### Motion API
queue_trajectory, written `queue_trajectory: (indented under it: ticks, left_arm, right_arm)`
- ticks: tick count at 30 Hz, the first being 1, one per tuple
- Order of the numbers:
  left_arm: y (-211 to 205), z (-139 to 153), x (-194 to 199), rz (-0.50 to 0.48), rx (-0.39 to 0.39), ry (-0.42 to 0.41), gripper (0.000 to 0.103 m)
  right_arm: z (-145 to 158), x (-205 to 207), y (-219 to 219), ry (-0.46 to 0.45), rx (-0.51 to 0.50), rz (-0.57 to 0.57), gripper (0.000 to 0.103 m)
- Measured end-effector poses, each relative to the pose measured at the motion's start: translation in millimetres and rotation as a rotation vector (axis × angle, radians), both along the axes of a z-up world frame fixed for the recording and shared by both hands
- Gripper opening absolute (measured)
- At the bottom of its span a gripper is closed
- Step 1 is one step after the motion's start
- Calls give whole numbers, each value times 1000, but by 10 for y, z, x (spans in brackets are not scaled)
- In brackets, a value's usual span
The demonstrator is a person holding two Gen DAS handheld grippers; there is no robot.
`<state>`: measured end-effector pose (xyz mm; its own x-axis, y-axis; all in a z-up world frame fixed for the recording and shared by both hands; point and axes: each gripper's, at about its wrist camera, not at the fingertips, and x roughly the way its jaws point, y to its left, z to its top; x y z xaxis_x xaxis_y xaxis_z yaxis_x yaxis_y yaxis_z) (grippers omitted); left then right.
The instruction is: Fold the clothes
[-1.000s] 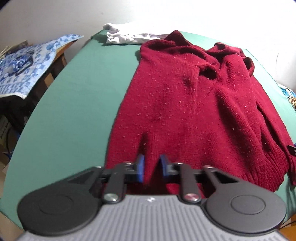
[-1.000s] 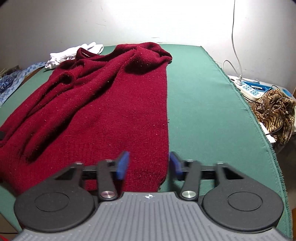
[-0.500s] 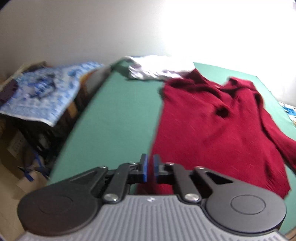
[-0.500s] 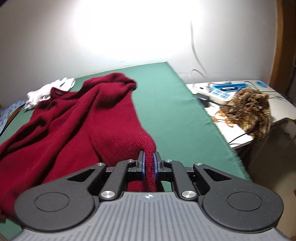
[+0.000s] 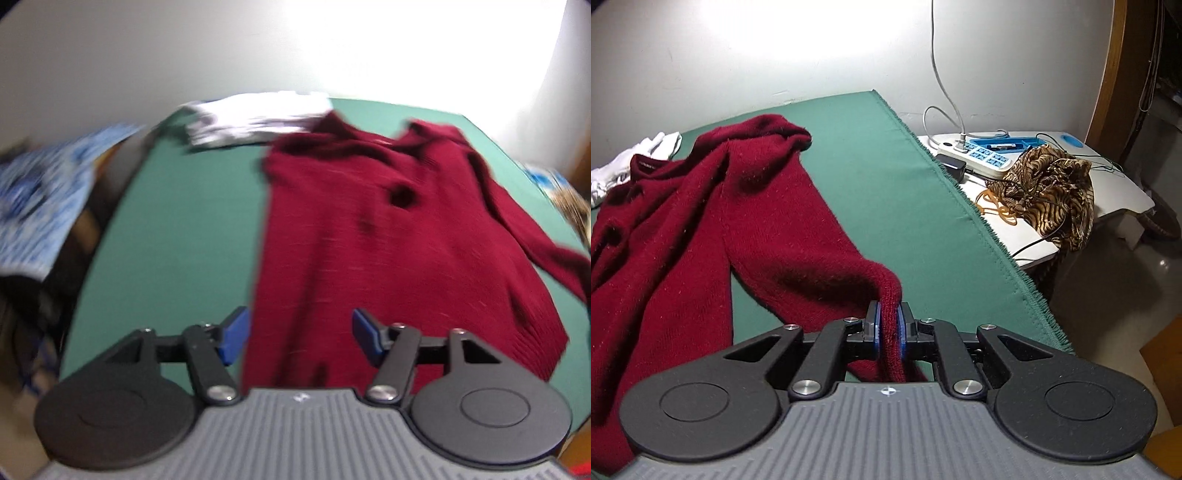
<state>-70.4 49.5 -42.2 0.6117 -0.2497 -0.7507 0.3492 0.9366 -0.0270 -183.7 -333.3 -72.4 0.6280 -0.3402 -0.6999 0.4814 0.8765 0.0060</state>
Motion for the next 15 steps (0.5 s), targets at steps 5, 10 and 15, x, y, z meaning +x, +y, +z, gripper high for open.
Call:
queue_trajectory:
  ticks: [5, 10, 15]
  left_arm:
    - [-229, -223, 108, -61, 99, 42, 41]
    - [21, -151, 251, -37, 33, 67, 10]
    - [350, 190, 487, 39, 48, -44, 8]
  right_arm:
    - [-77, -15, 95, 22, 3, -11, 10]
    - [-103, -37, 130, 31, -13, -22, 10]
    - [-89, 10, 139, 43, -15, -36, 10]
